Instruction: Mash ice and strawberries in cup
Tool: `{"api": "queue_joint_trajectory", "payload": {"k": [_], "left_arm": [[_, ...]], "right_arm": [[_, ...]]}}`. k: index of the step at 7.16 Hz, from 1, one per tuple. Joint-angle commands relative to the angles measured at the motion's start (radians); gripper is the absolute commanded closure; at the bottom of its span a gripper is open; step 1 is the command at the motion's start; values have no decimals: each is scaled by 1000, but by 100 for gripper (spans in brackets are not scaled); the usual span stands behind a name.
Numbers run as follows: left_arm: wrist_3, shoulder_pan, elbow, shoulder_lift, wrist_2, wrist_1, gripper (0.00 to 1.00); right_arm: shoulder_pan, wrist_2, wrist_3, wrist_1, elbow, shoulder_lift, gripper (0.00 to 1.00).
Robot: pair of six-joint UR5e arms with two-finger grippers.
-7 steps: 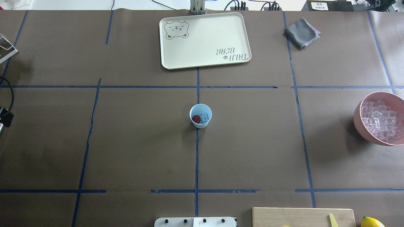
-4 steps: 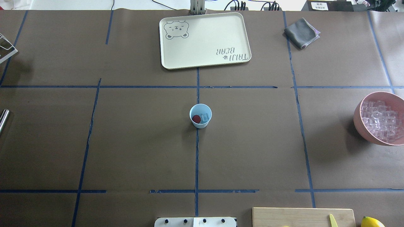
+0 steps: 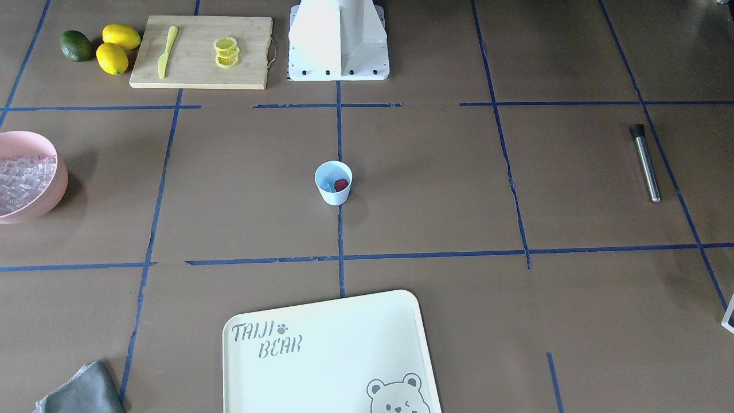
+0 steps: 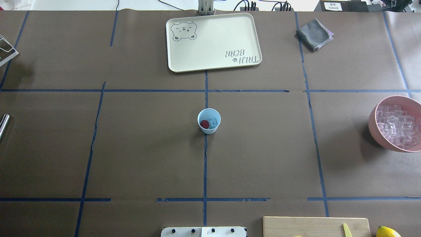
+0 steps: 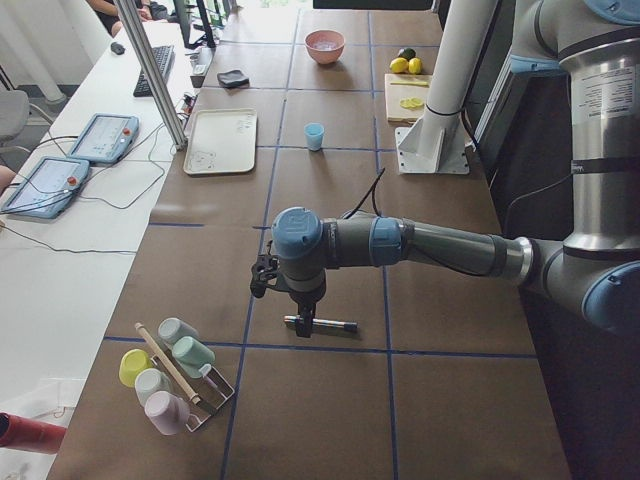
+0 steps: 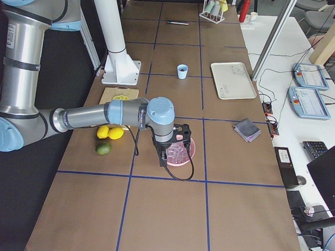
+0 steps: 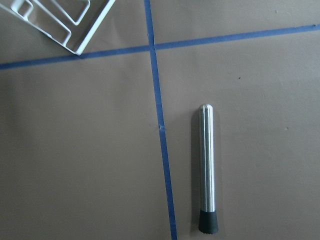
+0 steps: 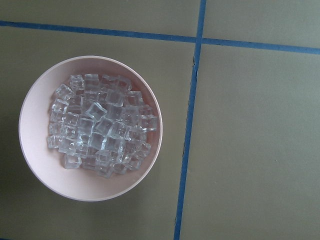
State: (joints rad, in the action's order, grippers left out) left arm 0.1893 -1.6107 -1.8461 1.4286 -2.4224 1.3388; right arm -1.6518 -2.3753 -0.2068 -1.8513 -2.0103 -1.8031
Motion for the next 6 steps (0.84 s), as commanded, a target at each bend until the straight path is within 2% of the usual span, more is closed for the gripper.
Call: {"api": "queue_joint_trajectory", "payload": {"k": [1, 4, 5, 6], "left_arm": [[-72, -24, 27, -8, -46, -3, 0], [-62, -23, 19, -31, -52, 26, 0], [-62, -23, 11, -33, -55, 86, 0], [-54, -26, -37, -60, -55, 185, 0]], "right_arm": [[-10, 4, -16, -23, 4, 11, 1], [9, 1, -3, -23, 38, 21, 1], [9, -7, -2, -23, 42, 22, 0], [12, -9, 13, -23, 50, 27, 1]]}}
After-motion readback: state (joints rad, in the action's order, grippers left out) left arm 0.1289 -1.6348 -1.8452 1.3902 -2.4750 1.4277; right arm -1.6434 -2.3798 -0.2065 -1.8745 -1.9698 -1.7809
